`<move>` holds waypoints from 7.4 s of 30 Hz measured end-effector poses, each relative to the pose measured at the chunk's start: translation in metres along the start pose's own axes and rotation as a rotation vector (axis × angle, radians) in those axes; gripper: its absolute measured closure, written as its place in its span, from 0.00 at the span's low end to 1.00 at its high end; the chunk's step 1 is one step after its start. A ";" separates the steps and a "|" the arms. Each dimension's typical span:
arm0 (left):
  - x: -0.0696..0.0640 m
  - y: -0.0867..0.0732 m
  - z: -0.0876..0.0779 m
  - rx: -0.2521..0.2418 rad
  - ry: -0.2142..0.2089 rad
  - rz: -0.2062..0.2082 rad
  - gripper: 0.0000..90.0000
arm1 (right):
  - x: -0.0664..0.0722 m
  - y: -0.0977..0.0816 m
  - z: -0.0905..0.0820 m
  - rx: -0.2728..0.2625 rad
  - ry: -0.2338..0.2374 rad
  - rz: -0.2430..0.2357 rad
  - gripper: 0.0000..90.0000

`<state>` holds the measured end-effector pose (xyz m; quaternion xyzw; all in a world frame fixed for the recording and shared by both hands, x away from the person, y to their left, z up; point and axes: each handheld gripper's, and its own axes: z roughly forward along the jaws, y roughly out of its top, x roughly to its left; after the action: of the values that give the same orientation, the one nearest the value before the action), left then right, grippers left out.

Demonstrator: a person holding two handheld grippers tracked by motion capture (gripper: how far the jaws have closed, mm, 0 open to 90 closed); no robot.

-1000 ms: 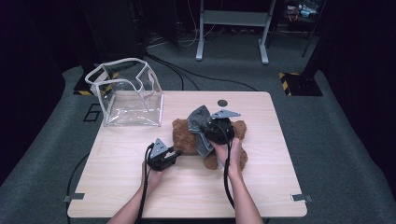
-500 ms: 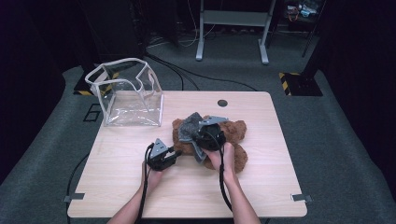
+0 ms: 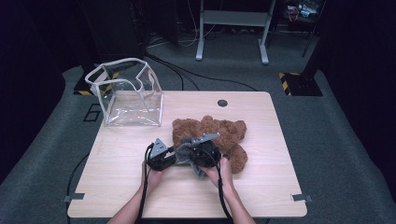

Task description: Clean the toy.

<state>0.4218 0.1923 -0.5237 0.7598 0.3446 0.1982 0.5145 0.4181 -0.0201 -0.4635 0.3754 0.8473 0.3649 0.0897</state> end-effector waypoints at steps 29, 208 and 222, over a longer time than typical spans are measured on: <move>0.000 0.000 -0.001 -0.006 -0.004 0.008 0.77 | -0.033 0.067 -0.031 -0.228 -0.109 0.094 0.84; -0.002 0.000 -0.001 -0.014 0.011 0.024 0.77 | -0.142 0.031 -0.075 -0.040 -0.443 0.244 0.84; -0.002 0.000 -0.001 -0.012 0.011 0.024 0.77 | -0.063 0.053 -0.086 -0.193 -0.320 0.038 0.85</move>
<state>0.4202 0.1915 -0.5236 0.7596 0.3370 0.2109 0.5147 0.4557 -0.0874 -0.3734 0.4344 0.7760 0.3817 0.2519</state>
